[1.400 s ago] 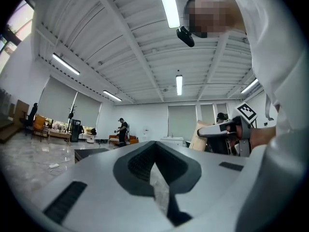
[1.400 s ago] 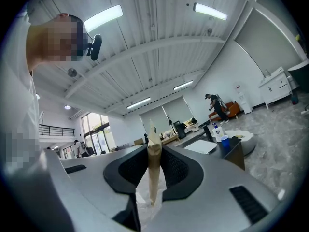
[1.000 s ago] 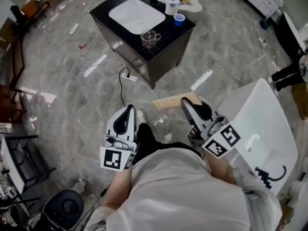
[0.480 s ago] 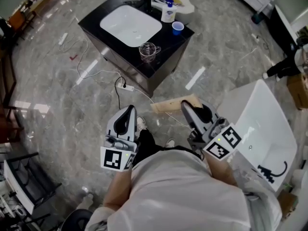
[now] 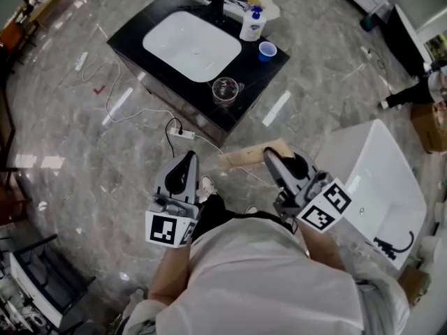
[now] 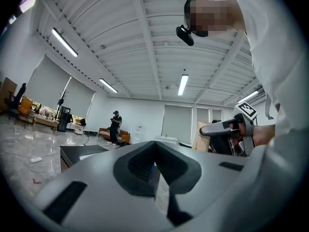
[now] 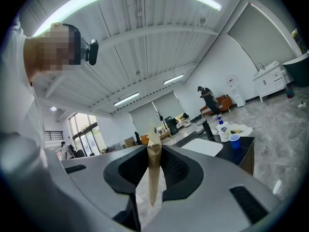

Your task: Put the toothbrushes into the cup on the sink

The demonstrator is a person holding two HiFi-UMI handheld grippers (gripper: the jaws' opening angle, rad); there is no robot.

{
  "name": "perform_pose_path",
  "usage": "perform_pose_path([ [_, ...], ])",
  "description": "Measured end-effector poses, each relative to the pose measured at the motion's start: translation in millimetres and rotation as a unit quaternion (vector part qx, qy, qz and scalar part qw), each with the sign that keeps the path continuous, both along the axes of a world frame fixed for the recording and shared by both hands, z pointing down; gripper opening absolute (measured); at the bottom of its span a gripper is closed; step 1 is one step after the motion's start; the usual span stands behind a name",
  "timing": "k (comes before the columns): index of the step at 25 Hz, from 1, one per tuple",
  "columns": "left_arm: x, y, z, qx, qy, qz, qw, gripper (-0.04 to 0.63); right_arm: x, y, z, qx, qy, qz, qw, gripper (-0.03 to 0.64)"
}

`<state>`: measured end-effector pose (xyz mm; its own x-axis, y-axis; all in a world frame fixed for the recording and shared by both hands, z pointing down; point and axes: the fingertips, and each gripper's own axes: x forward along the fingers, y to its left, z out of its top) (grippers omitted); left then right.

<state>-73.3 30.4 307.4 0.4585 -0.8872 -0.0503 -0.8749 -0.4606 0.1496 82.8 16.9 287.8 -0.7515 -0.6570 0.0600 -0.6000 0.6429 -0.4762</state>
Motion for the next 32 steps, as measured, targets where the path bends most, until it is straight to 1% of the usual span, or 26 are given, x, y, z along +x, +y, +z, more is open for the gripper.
perform_pose_path([
  [7, -12, -24, 9, -0.009, 0.019, 0.027, 0.9994, 0.002, -13, -22, -3, 0.001, 0.027, 0.018, 0.999, 0.097],
  [10, -16, -34, 11, -0.014, 0.031, 0.031, 0.9990, 0.002, -15, -27, -7, 0.002, 0.031, 0.028, 0.999, 0.097],
  [12, -18, -39, 9, -0.012, 0.031, 0.030, 0.9990, 0.002, -16, -31, -10, 0.003, 0.033, 0.029, 0.999, 0.097],
  [16, -15, -43, 6, -0.010, 0.034, 0.018, 0.9992, 0.002, -11, -41, -9, 0.006, 0.032, 0.024, 0.999, 0.097],
  [21, -11, -40, 4, -0.008, 0.020, -0.003, 0.9998, 0.002, -5, -53, -8, 0.007, 0.021, 0.011, 1.000, 0.097],
  [28, -9, -49, 5, -0.010, 0.021, -0.034, 0.9991, 0.002, 2, -93, -2, 0.019, 0.022, 0.003, 1.000, 0.097],
  [32, -12, -53, 11, -0.018, 0.010, -0.038, 0.9991, 0.002, -1, -113, 2, 0.027, 0.030, 0.003, 0.999, 0.097],
])
